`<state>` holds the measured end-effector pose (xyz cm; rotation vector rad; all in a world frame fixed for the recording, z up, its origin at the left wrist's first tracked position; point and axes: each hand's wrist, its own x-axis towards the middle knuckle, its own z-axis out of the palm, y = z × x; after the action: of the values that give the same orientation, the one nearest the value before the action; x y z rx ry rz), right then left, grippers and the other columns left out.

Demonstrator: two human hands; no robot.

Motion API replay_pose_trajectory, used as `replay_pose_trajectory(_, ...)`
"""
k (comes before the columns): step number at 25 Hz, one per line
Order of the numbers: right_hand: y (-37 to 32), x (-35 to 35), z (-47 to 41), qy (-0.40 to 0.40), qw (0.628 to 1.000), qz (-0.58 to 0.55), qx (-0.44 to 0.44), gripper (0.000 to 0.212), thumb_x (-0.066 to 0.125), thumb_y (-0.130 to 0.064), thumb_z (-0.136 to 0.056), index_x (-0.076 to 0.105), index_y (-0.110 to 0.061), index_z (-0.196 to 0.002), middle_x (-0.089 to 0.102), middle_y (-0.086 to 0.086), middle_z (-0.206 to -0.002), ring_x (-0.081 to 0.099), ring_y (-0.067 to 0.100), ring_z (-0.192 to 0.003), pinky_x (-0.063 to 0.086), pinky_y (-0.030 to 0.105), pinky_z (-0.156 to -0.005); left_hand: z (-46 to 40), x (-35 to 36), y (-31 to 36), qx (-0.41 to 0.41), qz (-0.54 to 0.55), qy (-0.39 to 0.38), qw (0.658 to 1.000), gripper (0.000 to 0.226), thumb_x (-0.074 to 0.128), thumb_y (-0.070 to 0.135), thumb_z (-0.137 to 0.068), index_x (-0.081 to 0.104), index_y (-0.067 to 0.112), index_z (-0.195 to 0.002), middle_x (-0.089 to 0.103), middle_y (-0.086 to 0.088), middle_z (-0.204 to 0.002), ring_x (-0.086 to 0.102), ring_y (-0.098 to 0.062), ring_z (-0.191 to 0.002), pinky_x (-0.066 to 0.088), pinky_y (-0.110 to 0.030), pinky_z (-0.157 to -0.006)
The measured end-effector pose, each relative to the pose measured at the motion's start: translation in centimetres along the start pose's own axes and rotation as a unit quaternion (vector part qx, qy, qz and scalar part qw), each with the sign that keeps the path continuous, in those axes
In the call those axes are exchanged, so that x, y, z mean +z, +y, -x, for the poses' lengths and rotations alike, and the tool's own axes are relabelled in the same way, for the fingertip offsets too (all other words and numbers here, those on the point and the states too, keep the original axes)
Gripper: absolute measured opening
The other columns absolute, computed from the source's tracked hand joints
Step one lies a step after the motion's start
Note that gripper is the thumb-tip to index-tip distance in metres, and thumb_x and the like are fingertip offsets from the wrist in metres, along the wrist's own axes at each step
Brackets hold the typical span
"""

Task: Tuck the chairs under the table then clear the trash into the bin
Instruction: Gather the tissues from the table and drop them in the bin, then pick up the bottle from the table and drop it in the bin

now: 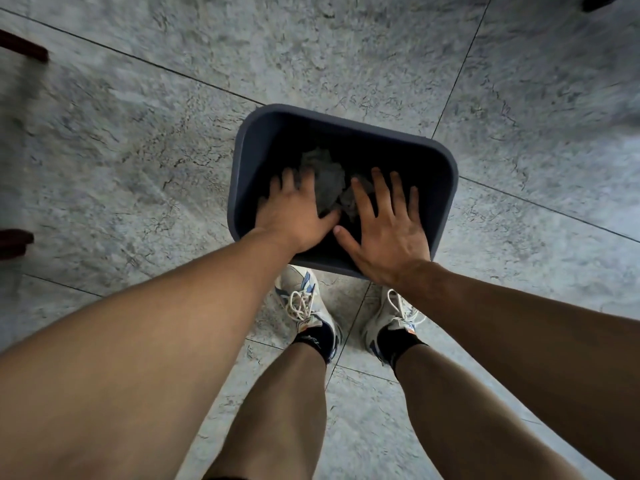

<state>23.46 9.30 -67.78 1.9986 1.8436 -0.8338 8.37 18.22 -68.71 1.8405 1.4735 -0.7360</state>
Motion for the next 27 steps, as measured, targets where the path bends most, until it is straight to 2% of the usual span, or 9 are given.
replay_pose_trajectory(4,0.2,-2.9,2.4,-0.006,1.000,0.007,-0.018,0.087,0.022,-0.074,-0.094,0.011,-0.022,-0.163,0.004,0.016,-0.170,0.001,0.040,-0.157,0.000,0.059,-0.126,4.6,-1.9,-0.2,0.053,-0.019,0.061,0.997,0.089,0.046,0.069,-0.090,0.018,0.020,-0.158,0.024,-0.018,-0.162,0.022,-0.038,-0.148,0.033,-0.055,-0.115)
replay_pose_trajectory(12,0.3,-14.6,12.0,-0.039,0.999,0.033,-0.011,0.093,0.006,-0.083,-0.089,-0.002,-0.028,-0.163,-0.013,0.010,-0.171,-0.017,0.035,-0.156,-0.009,0.060,-0.124,18.8,-10.7,1.0,0.012,-0.059,0.020,0.998,0.092,0.028,0.077,-0.093,-0.001,0.025,-0.162,0.001,-0.014,-0.170,0.004,-0.036,-0.156,0.008,-0.057,-0.125)
replay_pose_trajectory(21,-1.4,-29.7,24.8,0.010,0.999,-0.017,0.045,0.091,0.008,-0.082,-0.092,-0.005,-0.026,-0.163,-0.014,0.011,-0.170,-0.018,0.036,-0.155,-0.011,0.062,-0.123,34.1,-22.0,5.8,0.018,-0.060,0.068,0.996,0.091,0.023,0.079,-0.092,-0.007,0.028,-0.162,-0.007,-0.012,-0.171,-0.003,-0.034,-0.157,-0.001,-0.059,-0.125)
replay_pose_trajectory(27,-0.1,-36.2,32.7,0.064,0.990,-0.045,0.113,0.087,0.010,-0.079,-0.094,-0.012,-0.030,-0.162,-0.022,0.007,-0.169,-0.025,0.032,-0.154,-0.013,0.060,-0.123,40.5,-25.3,10.3,0.065,-0.059,0.082,0.993,0.090,0.027,0.077,-0.092,-0.004,0.028,-0.162,-0.007,-0.010,-0.171,-0.005,-0.031,-0.157,-0.003,-0.060,-0.124)
